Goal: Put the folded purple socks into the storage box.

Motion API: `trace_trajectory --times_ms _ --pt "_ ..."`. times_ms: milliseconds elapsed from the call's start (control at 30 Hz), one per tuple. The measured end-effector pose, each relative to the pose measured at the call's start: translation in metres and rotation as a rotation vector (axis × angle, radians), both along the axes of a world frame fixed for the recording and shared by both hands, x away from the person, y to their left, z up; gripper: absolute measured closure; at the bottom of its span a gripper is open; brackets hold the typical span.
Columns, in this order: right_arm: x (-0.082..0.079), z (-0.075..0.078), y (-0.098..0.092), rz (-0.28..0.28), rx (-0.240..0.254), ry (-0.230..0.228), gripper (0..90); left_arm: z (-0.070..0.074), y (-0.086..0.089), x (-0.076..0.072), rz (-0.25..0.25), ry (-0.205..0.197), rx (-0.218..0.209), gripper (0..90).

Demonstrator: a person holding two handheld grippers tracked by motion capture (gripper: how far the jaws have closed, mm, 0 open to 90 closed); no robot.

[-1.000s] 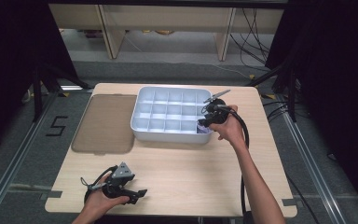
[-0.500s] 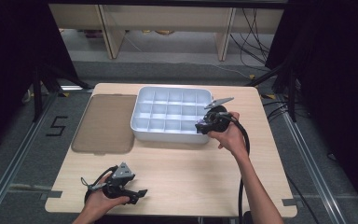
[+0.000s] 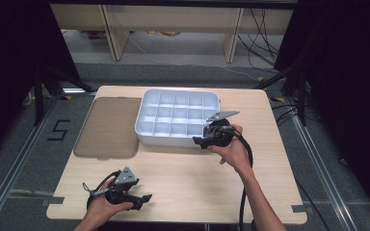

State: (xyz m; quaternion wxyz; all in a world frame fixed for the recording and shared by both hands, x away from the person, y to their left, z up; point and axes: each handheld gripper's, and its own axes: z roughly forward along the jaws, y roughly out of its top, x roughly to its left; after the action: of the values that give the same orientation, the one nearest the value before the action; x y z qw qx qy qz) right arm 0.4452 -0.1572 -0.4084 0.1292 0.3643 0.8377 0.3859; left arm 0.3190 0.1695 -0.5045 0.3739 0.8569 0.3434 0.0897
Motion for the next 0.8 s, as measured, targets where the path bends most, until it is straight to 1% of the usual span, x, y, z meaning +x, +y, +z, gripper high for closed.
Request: trace_trajectory --times_ms 33,67,100,133,167,233,267,300,333,367,400,433,467,500,533,567,600,633,667,700,733,767,800 --pt "-0.002 -0.002 0.002 -0.001 0.014 0.004 38.2 0.0 0.0 0.0 -0.001 0.002 -0.009 22.0" --pt "-0.004 -0.003 0.004 -0.006 0.035 0.02 37.8 0.0 -0.001 -0.001 -0.002 0.003 -0.019 22.0" --pt "-0.004 -0.003 0.003 0.011 0.018 0.005 37.2 0.0 0.0 0.0 -0.009 0.002 -0.01 22.0" --pt "-0.005 -0.004 0.005 0.0 0.038 0.01 36.6 0.001 0.0 0.0 -0.015 0.001 -0.005 22.0" --pt "-0.007 -0.002 0.005 0.003 0.026 0.025 35.9 0.001 0.0 0.0 -0.009 -0.001 -0.01 22.0" --pt "-0.008 -0.004 0.006 0.003 0.038 0.005 34.9 0.001 0.0 0.0 -0.005 -0.007 -0.01 22.0" --pt "-0.01 -0.003 0.006 0.008 0.03 0.017 34.5 0.001 0.0 -0.001 -0.004 -0.007 -0.016 22.0" --pt "-0.01 -0.003 0.006 0.013 0.019 0.018 33.7 0.002 0.001 -0.001 -0.012 -0.007 -0.012 22.0" --pt "-0.012 -0.004 0.007 0.007 0.036 0.021 33.1 0.002 0.0 -0.001 -0.007 -0.006 -0.016 22.0" --pt "-0.012 -0.004 0.007 0.019 0.021 0.021 32.7 0.001 0.0 -0.001 -0.004 -0.004 -0.02 22.0" --pt "-0.013 -0.005 0.008 0.011 0.043 0.015 32.6 0.002 0.001 0.0 -0.01 -0.002 -0.014 22.0" --pt "-0.014 -0.005 0.008 0.013 0.042 0.023 32.4 0.001 0.0 -0.001 0.011 0.006 -0.022 22.0" --pt "-0.015 -0.005 0.008 0.024 0.037 0.016 32.2 0.001 0.0 -0.001 0.005 0.01 -0.03 22.0" --pt "-0.017 -0.005 0.009 0.015 0.043 0.023 31.8 0.001 0.001 -0.001 0.001 0.008 -0.025 22.0" --pt "-0.018 -0.005 0.009 0.024 0.027 0.024 31.3 0.002 0.001 0.0 -0.007 0.0 -0.02 22.0" --pt "-0.019 -0.007 0.011 0.02 0.054 0.022 30.7 0.002 0.002 0.0 -0.004 -0.002 -0.018 22.0" --pt "-0.019 -0.006 0.01 0.035 0.033 0.021 30.2 0.002 0.002 0.0 -0.005 -0.001 -0.019 22.0" --pt "-0.02 -0.006 0.01 0.033 0.035 0.016 30.0 0.002 0.002 0.0 -0.002 -0.003 -0.021 22.0" --pt "-0.021 -0.007 0.011 0.041 0.048 0.024 29.3 0.002 0.002 0.0 -0.002 -0.002 -0.022 22.0" --pt "-0.023 -0.006 0.011 0.027 0.044 0.025 28.6 0.002 0.002 0.0 -0.005 -0.001 -0.022 22.0" --pt "-0.024 -0.007 0.012 0.027 0.051 0.033 28.1 0.002 0.002 0.0 -0.005 -0.001 -0.022 21.9" --pt "-0.024 -0.007 0.012 0.042 0.053 0.045 27.9 0.002 0.001 0.0 -0.002 0.0 -0.026 21.9" --pt "-0.026 -0.009 0.014 0.028 0.067 0.033 27.4 0.002 0.002 0.0 -0.011 0.001 -0.017 22.0"
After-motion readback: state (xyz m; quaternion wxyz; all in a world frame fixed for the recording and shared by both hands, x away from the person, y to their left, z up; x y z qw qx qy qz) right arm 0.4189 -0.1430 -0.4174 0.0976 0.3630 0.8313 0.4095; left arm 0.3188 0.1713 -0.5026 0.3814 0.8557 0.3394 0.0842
